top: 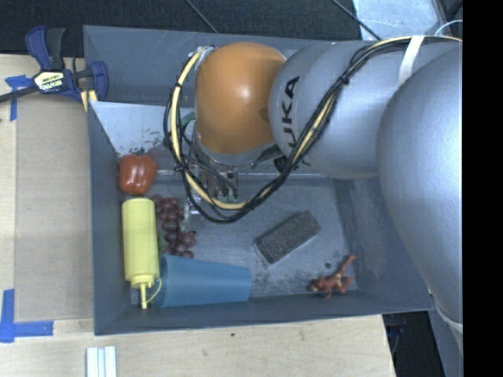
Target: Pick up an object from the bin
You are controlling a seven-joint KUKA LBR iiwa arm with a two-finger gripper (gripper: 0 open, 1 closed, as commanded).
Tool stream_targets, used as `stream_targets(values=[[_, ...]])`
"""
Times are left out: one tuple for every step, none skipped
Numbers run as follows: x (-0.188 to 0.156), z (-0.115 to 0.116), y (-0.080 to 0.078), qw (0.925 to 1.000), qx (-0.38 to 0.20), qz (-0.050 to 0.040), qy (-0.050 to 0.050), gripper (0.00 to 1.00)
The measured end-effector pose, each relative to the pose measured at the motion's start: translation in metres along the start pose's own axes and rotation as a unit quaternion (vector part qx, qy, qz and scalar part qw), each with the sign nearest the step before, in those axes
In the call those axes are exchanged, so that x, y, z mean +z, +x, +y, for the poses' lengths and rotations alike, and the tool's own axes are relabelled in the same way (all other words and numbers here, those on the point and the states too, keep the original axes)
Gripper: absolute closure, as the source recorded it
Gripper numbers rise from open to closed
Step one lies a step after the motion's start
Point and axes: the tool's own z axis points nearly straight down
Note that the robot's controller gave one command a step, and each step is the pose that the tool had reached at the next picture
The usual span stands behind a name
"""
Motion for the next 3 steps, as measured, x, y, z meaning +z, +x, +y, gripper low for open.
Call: stream_targets(values=[[-0.004,-0.001,-0.002,1.0,0.002,-0.004,-0.001,0.0],[0.096,-0.023,-0.008,0.9956,0.094,-0.0056,-0.001,0.0],[0.092,-0.018,-0.006,0.9951,0.099,-0.0097,-0.002,0.0]])
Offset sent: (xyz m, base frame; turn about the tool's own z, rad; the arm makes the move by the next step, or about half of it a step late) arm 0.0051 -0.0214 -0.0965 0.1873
